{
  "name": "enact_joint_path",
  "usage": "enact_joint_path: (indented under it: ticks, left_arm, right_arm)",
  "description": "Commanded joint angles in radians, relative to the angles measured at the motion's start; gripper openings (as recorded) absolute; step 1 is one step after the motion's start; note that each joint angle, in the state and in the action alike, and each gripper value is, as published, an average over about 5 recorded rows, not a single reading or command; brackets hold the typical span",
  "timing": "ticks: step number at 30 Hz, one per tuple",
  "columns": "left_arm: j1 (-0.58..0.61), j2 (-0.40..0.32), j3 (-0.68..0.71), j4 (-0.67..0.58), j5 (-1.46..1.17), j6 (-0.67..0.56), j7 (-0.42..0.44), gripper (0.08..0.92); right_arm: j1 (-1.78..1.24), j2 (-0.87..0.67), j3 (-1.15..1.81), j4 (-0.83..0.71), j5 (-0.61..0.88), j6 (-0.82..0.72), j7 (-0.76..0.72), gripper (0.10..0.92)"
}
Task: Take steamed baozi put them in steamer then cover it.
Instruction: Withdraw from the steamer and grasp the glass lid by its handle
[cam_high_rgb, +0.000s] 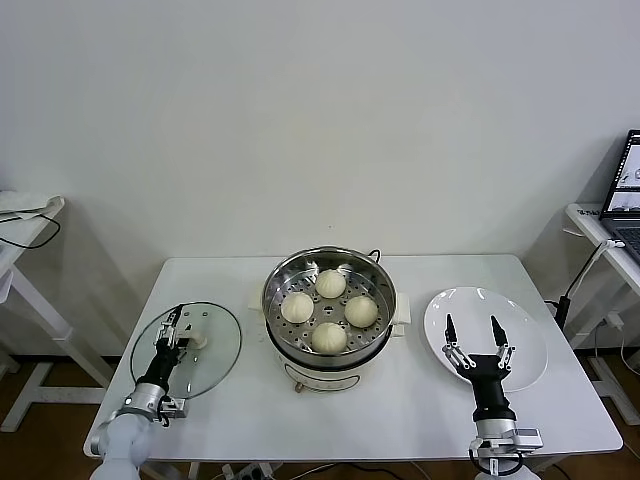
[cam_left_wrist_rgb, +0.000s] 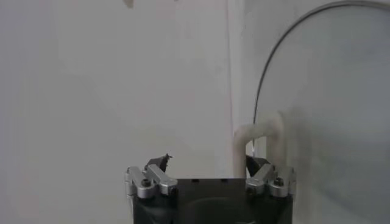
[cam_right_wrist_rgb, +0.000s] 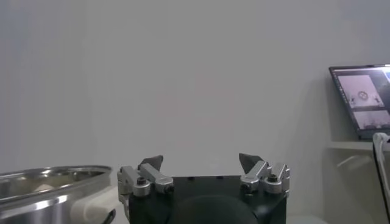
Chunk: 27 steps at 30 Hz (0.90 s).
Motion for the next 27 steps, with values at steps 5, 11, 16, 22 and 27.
enact_joint_path:
  ticks: [5,11,16,22,27]
  left_arm:
    - [0.008,-0.004,0.005,0.004,0.005,0.001,-0.001,0.713]
    - [0.013,-0.011,0.001,-0.01,0.006,0.005,-0.008,0.54]
    - [0.027,-0.016,-0.005,-0.058,0.003,0.022,-0.015,0.402]
    - [0.069,-0.013,-0.018,-0.181,-0.002,0.055,-0.006,0.229]
    - [0.152,0.007,-0.029,-0.363,-0.058,0.12,0.039,0.192]
  right_arm:
    - [0.003,0.001,-0.005,-0.009,-0.005,0.005,0.0,0.823]
    - [0.005,0.0,-0.007,-0.014,-0.006,0.01,0.0,0.823]
    - [0.008,-0.002,-0.007,-0.021,-0.006,0.016,0.0,0.823]
    - [0.015,-0.001,-0.009,-0.02,-0.004,0.016,0.001,0.823]
    - [0.02,-0.004,-0.008,-0.017,0.0,0.013,0.001,0.823]
